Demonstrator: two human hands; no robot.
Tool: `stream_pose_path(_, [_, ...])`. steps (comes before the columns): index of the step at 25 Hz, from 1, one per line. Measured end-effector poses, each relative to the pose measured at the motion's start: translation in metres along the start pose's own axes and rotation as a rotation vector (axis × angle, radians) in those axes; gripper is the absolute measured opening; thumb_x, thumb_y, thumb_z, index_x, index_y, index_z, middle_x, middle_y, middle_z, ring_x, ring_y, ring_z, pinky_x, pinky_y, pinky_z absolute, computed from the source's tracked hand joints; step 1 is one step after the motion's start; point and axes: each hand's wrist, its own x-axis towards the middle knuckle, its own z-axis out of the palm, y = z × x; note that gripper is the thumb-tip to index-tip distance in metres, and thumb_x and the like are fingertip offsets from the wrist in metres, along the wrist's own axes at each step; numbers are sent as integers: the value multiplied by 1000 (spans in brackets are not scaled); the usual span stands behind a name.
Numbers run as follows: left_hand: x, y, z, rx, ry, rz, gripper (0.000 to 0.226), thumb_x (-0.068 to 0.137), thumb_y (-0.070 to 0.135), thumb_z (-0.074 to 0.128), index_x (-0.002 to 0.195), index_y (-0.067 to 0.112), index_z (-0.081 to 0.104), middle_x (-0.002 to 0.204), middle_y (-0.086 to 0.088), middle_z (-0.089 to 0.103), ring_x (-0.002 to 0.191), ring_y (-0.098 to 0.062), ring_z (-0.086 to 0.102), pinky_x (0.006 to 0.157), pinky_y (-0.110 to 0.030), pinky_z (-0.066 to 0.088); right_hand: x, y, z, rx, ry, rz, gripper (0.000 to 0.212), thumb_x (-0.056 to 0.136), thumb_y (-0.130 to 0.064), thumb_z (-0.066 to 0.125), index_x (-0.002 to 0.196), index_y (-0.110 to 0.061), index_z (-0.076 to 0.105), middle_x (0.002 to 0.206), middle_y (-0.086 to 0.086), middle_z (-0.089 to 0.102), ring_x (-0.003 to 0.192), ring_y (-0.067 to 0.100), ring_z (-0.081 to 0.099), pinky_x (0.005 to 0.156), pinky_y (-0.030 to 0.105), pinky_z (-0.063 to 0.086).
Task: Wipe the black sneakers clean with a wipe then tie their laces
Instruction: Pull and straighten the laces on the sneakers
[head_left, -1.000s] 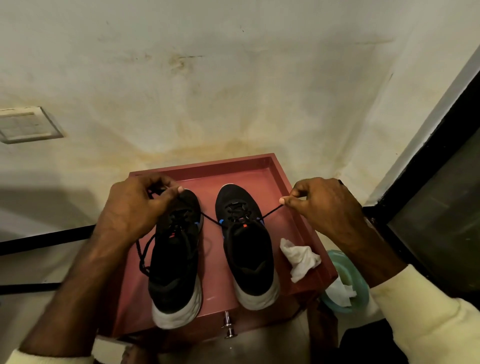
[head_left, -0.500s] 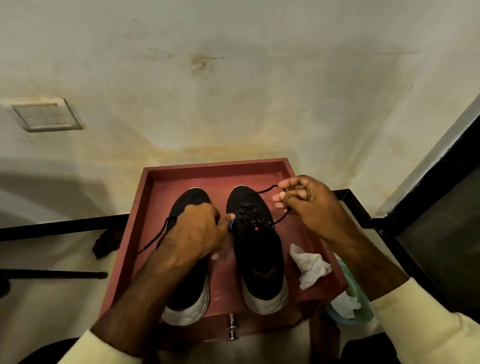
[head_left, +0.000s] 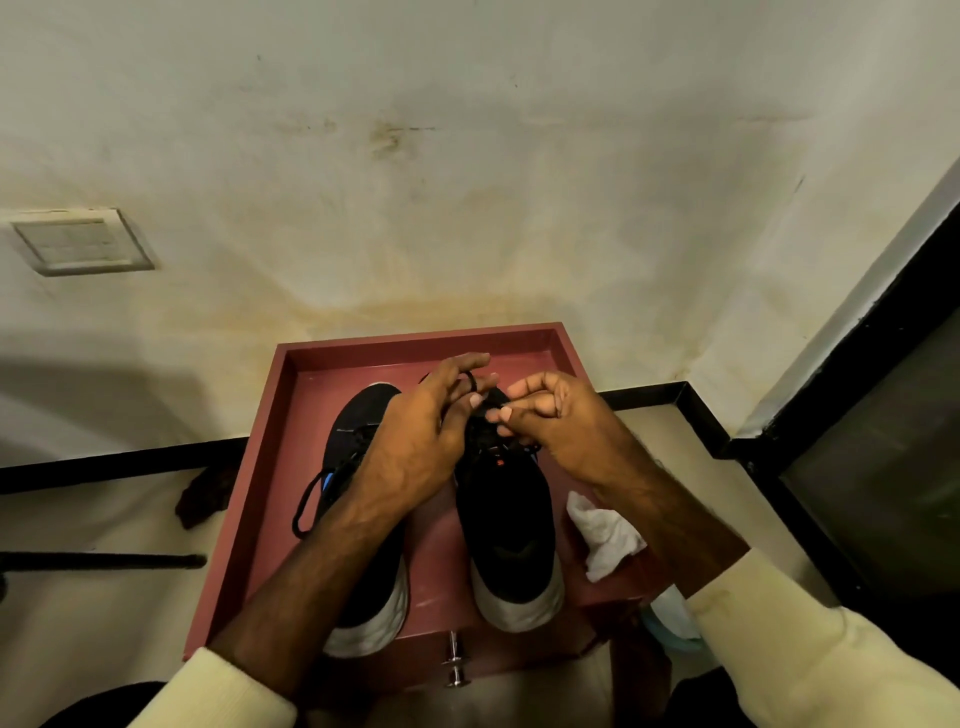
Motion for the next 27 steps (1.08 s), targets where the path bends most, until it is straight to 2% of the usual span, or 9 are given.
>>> stream_pose_path(3, [1, -3, 3, 52, -102, 79, 55, 106, 17, 53, 155, 36, 39, 135, 14, 67, 124, 1, 61, 105, -18, 49, -3, -3, 3, 1, -9, -18, 24, 96, -13, 73, 116, -13, 59, 98, 4, 82, 96, 21, 79, 93, 48, 62])
stream_pose_path(6, [0, -5, 2, 70, -86, 67, 64, 104, 16, 57, 158, 38, 31, 131, 18, 68, 110, 8, 65, 95, -9, 49, -5, -6, 5, -30, -19, -38, 32, 95, -17, 75, 121, -16, 55, 101, 1, 82, 98, 18, 78, 98, 51, 60])
stream_pose_path(8, [-1, -4, 0, 53, -22, 36, 64, 99, 18, 67, 155, 36, 40, 119, 21, 73, 99, 19, 64, 86, 0, 46, -7, -5, 5, -56, -34, -55, 38, 95, -20, 76, 125, -17, 53, 105, 0, 81, 101, 17, 77, 100, 52, 58])
stream_pose_path(10, [0, -4, -5, -6, 35, -12, 56, 92, 24, 76, 143, 32, 55, 105, 19, 77, 94, 19, 66, 81, 3, 43, -9, -6, 5, -71, -40, -80, 40, 95, -19, 75, 128, -18, 52, 107, -1, 81, 101, 16, 77, 101, 51, 58])
stream_pose_path(13, [0, -8, -12, -84, 41, -97, 27, 84, 31, 82, 109, 25, 76, 87, 10, 80, 80, 1, 73, 69, -2, 47, -15, -9, 3, -119, -70, -161, 45, 96, -14, 74, 134, -21, 52, 105, 1, 80, 95, 14, 78, 97, 46, 61])
stream_pose_path(15, [0, -10, -13, -58, 19, -99, 13, 82, 37, 83, 92, 29, 80, 82, 6, 79, 79, -10, 74, 65, -5, 48, -18, -10, 3, -215, -87, -221, 49, 95, -13, 74, 139, -25, 55, 100, 0, 78, 88, 12, 77, 91, 43, 63])
stream_pose_path(20, [2, -9, -16, 97, -57, -39, 14, 91, 45, 73, 90, 31, 78, 83, 9, 78, 76, -7, 71, 64, -13, 51, -15, -6, -1, -565, 2, -353, 15, 94, -36, 74, 106, -30, 81, 92, -9, 70, 86, 9, 68, 81, 43, 60])
stream_pose_path(24, [5, -12, -11, 250, -68, 13, 26, 99, 46, 60, 91, 23, 71, 85, 8, 72, 69, -5, 62, 63, -16, 45, -16, -9, -4, -456, -83, -215, 35, 98, -50, 63, 83, -23, 78, 83, -2, 70, 84, 17, 67, 87, 50, 58])
stream_pose_path(27, [7, -12, -9, 297, -74, -4, 31, 99, 47, 60, 88, 19, 69, 77, 6, 69, 70, -4, 63, 65, -23, 49, -18, -9, -5, -411, -212, -105, 35, 92, -53, 70, 83, -19, 69, 75, 1, 65, 70, 22, 61, 69, 41, 54])
